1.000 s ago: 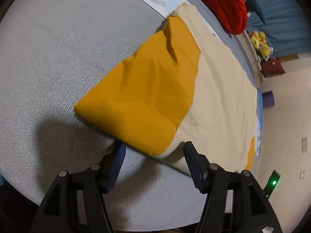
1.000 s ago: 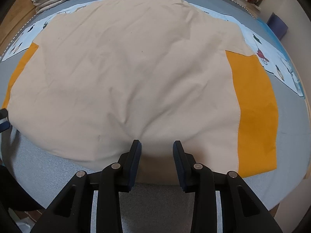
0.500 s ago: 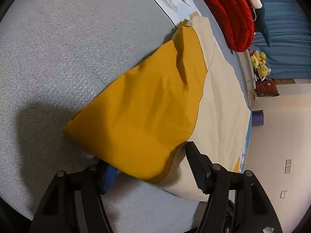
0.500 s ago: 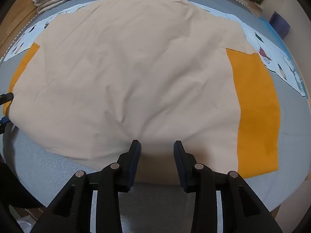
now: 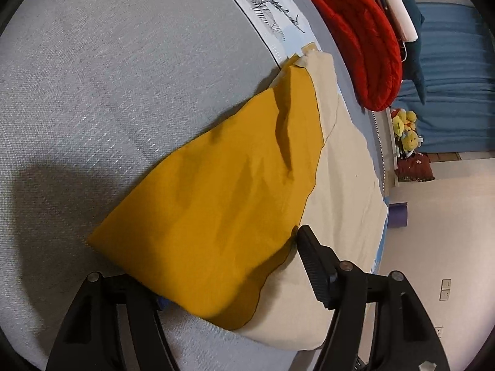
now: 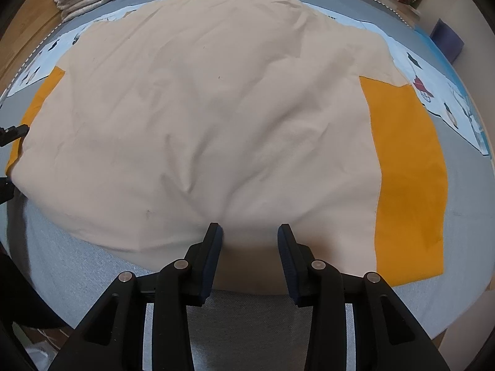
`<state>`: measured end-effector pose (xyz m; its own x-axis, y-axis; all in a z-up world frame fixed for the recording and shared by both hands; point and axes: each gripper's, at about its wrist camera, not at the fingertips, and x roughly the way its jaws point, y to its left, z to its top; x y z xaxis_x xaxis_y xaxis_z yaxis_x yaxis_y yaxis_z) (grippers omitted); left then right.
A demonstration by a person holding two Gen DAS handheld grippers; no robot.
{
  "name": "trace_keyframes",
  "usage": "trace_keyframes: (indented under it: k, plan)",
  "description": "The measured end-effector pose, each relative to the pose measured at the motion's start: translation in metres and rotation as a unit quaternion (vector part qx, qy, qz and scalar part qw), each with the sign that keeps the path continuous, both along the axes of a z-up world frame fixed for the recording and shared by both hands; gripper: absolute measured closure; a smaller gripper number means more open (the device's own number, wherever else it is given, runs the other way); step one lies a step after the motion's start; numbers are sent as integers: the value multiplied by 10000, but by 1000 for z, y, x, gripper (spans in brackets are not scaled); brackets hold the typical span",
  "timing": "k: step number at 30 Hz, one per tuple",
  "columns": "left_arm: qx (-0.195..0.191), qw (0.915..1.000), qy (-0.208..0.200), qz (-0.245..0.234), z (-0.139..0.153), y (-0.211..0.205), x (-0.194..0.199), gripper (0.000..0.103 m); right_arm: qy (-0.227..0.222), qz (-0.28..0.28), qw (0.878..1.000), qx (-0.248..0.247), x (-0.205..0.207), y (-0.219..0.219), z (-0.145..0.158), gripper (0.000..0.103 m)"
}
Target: Fold large clothes
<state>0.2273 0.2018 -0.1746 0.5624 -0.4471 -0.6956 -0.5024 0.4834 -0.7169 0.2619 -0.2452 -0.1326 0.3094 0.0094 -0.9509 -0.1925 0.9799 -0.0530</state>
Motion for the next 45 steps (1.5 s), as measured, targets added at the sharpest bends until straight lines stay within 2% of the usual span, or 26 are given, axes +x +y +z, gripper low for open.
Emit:
trace_keyframes:
  k: [1, 2, 4, 5, 8, 14, 19, 21, 24, 27, 30, 33, 36, 38, 40, 42, 45]
  plan:
    - [62, 10000, 12, -21, 1, -1, 2, 48, -21, -13, 10000, 6, 0, 0, 1, 64]
    - [83, 10000, 13, -46, 1, -4, 4, 62, -54, -31, 10000, 11, -1, 0, 2, 64]
    - [34, 9999, -73, -103, 2, -6, 6, 77, -163, -71, 9998, 30, -2, 1, 7, 64]
    - [45, 9998, -127, -125, 4, -6, 6, 82, -245, -98, 9996, 48, -3, 1, 11, 64]
    - [182, 9989, -344, -249, 20, -9, 8, 87, -507, -140, 9986, 76, -5, 4, 22, 64]
    - [295, 9963, -707, -378, 56, -7, 0, 90, -966, -166, 9950, 176, -8, 21, 44, 64]
    - [689, 9929, -888, -398, 94, 3, -17, 90, -1180, -73, 9924, 330, -8, 43, 56, 64]
    - [1128, 9881, -934, -476, 115, 10, -26, 90, -1221, 35, 9917, 395, -9, 55, 59, 64]
    - [1522, 9806, -1081, -598, 137, 12, -38, 90, -909, 285, 9942, 490, -7, 74, 49, 64]
    - [1824, 9732, -1124, -833, 145, 3, -43, 90, -12, 570, 9982, 201, -4, 91, 13, 63]
    - [2174, 9641, -1145, -1004, 149, -11, -39, 90, -18, 432, 9985, 321, 0, 87, 20, 63]
    - [2332, 9575, -1221, -1180, 151, -26, -34, 90, -378, 336, 9974, 504, 3, 73, 50, 63]
    - [2499, 9489, -1361, -1364, 159, -44, -30, 90, -934, 305, 9928, 691, 6, 49, 98, 62]
    - [2568, 9442, -1452, -1465, 165, -57, -29, 90, -1357, 354, 9865, 843, 6, 27, 132, 55]
    - [2660, 9380, -1545, -1596, 169, -74, -26, 90, -1724, 469, 9806, 803, 5, 8, 160, 37]
    - [2754, 9315, -1613, -1746, 173, -93, -23, 90, -2041, 547, 9750, 679, 1, -16, 180, 24]
    - [2891, 9210, -1705, -1976, 177, -120, -19, 91, -2276, 365, 9716, 541, -3, -56, 188, 21]
